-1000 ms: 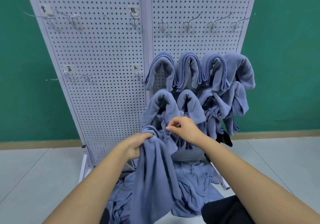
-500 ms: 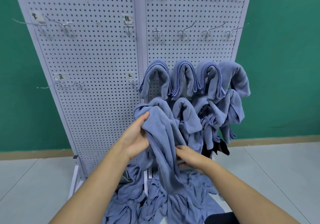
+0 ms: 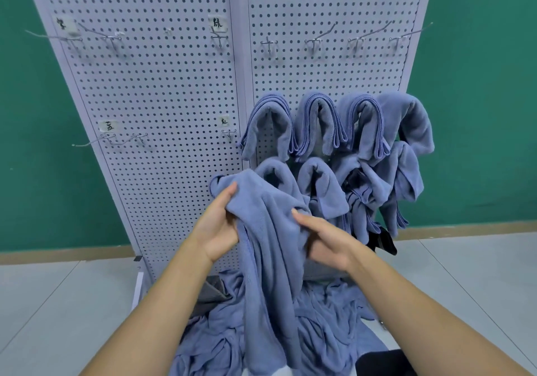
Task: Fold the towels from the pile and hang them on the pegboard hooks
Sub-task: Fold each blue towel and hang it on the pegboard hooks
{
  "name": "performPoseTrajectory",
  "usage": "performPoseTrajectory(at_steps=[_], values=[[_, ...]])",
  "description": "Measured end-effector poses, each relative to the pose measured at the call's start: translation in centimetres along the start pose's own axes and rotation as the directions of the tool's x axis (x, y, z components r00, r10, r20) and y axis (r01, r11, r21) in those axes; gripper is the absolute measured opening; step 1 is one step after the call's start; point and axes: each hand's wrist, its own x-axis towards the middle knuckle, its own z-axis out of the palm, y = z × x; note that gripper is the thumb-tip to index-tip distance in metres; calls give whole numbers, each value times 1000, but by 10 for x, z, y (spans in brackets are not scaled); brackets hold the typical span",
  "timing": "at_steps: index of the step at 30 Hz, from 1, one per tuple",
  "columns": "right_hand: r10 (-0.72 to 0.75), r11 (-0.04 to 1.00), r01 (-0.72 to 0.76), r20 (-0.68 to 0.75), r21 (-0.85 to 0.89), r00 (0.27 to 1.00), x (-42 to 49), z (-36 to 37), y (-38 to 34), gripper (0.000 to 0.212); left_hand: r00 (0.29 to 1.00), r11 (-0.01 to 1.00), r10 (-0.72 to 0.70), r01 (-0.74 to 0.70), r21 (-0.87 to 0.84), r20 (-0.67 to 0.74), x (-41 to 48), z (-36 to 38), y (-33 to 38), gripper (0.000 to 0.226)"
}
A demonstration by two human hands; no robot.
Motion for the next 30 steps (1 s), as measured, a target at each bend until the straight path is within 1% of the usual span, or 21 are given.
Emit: performPoseTrajectory(at_steps=[2,5,7,8,10,11,12,14,15,16,17,18,19,20,22,23,24,25,26,28,30], values=[[-25,1000,25,-83,-4,996,-7,-5,-11,51,997,997,2,4,82,-78,1,-13,6,38],[-67,997,54,-221,-63,973,-21,-16,-24,49,983,946,-56,108,305,-174,2,-34,11,28],[-81,995,66,-258,-69,963,-26,-27,-27,48,981,891,-66,139,432,-180,2,-46,13,23],[-83,995,68,-266,-67,960,-29,-30,-29,44,982,864,-57,140,483,-182,0,-49,13,20],[-94,994,76,-273,-73,958,-35,-33,-31,27,974,786,-9,146,600,-225,-3,-54,11,8],[-104,993,85,-279,-78,955,-36,-35,-32,20,964,731,25,162,663,-264,-3,-56,9,6],[-109,993,92,-280,-75,954,-38,-36,-32,18,952,647,68,187,739,-300,-3,-59,7,13],[-128,989,104,-275,-101,953,-41,-37,-34,21,927,408,187,228,884,-325,-1,-64,2,33],[-137,986,104,-273,-130,952,-41,-37,-34,23,917,313,237,239,919,-320,-2,-65,0,39],[-141,982,100,-272,-160,952,-40,-37,-35,26,909,266,270,246,932,-317,-2,-64,-2,39],[-147,975,91,-276,-203,950,-41,-37,-37,27,902,259,289,248,934,-320,-2,-63,-4,35],[-153,964,80,-286,-252,946,-42,-35,-40,26,896,296,293,248,923,-334,-3,-61,-3,30],[-170,943,70,-291,-324,942,-44,-34,-44,24,892,369,287,234,900,-350,-3,-58,-2,26],[-192,908,53,-301,-416,934,-47,-32,-48,22,888,472,263,223,853,-377,-4,-54,1,23],[-254,797,4,-330,-604,909,-54,-26,-58,22,879,680,196,198,706,-435,-5,-45,10,21],[-282,747,-29,-355,-665,891,-56,-25,-63,24,870,746,183,181,641,-458,-5,-40,15,21],[-295,719,-57,-378,-693,877,-58,-25,-69,26,863,782,180,165,601,-472,-6,-36,22,21],[-289,709,-80,-392,-701,873,-58,-25,-74,28,867,795,170,160,585,-468,-7,-31,29,21],[-271,718,-95,-403,-689,874,-58,-25,-79,30,887,790,135,173,588,-443,-9,-27,36,22],[-240,784,-89,-431,-615,870,-59,-23,-90,25,936,754,15,221,619,-352,-15,-19,52,28],[-218,871,-45,-466,-490,858,-62,-19,-102,15,963,726,-53,219,652,-265,-21,-13,63,19]])
